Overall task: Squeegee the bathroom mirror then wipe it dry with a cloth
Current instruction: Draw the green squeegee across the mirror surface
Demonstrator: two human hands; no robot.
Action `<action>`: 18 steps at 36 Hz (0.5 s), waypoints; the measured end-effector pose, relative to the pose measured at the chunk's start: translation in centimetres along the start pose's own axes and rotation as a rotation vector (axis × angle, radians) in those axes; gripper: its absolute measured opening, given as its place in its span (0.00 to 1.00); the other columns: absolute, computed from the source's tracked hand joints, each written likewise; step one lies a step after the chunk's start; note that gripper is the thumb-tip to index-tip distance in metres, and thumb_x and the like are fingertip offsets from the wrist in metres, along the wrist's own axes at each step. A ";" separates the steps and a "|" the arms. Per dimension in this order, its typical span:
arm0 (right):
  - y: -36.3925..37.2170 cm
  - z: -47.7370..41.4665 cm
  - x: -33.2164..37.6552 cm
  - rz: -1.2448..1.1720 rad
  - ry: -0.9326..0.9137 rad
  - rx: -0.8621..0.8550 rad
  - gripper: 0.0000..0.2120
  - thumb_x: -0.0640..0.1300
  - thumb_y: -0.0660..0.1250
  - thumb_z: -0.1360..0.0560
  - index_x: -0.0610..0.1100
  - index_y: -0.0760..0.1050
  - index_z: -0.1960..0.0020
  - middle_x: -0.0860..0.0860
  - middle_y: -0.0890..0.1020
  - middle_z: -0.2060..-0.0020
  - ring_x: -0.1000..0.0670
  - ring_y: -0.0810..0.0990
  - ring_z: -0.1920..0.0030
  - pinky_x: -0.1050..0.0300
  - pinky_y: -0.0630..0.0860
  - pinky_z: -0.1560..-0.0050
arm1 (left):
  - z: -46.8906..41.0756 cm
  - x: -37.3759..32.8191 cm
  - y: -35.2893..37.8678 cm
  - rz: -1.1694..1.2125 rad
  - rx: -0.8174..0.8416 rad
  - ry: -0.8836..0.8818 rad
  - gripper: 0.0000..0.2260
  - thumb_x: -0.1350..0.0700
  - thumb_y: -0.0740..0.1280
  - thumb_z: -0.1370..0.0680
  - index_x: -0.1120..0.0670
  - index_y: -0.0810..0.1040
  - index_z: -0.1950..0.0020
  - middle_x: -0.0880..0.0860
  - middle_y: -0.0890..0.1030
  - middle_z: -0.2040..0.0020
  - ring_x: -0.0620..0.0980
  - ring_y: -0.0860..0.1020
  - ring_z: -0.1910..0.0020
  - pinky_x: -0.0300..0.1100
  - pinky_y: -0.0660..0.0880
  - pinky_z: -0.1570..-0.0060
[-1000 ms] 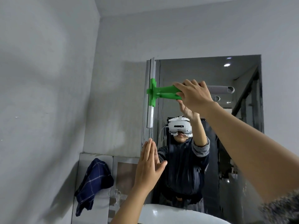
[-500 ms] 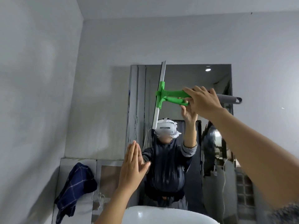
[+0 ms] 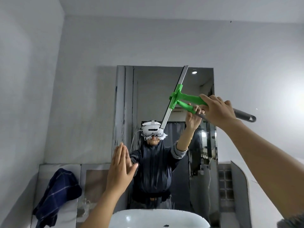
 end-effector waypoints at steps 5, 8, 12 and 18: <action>-0.1 0.9 -0.9 -0.003 0.027 0.003 0.17 0.45 0.56 0.20 0.50 0.63 0.31 0.44 0.75 0.42 0.42 0.71 0.41 0.46 0.63 0.42 | 0.0 0.1 -0.1 0.002 0.019 0.006 0.37 0.35 0.51 0.25 0.60 0.50 0.25 0.57 0.54 0.24 0.51 0.49 0.25 0.38 0.44 0.29; -0.3 1.4 -1.2 -0.009 0.051 0.012 0.17 0.46 0.55 0.20 0.50 0.63 0.32 0.44 0.75 0.43 0.42 0.71 0.41 0.46 0.62 0.42 | 0.0 0.1 0.0 -0.002 -0.002 0.015 0.38 0.34 0.50 0.25 0.61 0.51 0.25 0.57 0.53 0.24 0.52 0.49 0.25 0.41 0.48 0.27; -0.5 2.2 -1.4 -0.022 0.087 0.039 0.17 0.46 0.54 0.20 0.49 0.63 0.32 0.43 0.75 0.44 0.41 0.72 0.41 0.45 0.63 0.42 | 0.1 0.2 0.1 0.012 -0.016 0.006 0.38 0.37 0.54 0.26 0.61 0.51 0.26 0.56 0.52 0.24 0.53 0.50 0.25 0.50 0.57 0.30; 0.0 3.3 -1.5 -0.107 0.165 0.064 0.15 0.46 0.54 0.20 0.49 0.64 0.34 0.44 0.75 0.48 0.41 0.74 0.49 0.48 0.66 0.50 | 0.1 0.4 0.0 0.032 0.017 0.000 0.38 0.38 0.55 0.27 0.58 0.47 0.25 0.55 0.51 0.24 0.52 0.49 0.25 0.49 0.54 0.29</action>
Point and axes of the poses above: each hand's wrist, its own z-axis away from the middle knuckle, its own y-axis out of the palm, x = y × z, the point moved 1 cm from there along -z, towards the middle knuckle
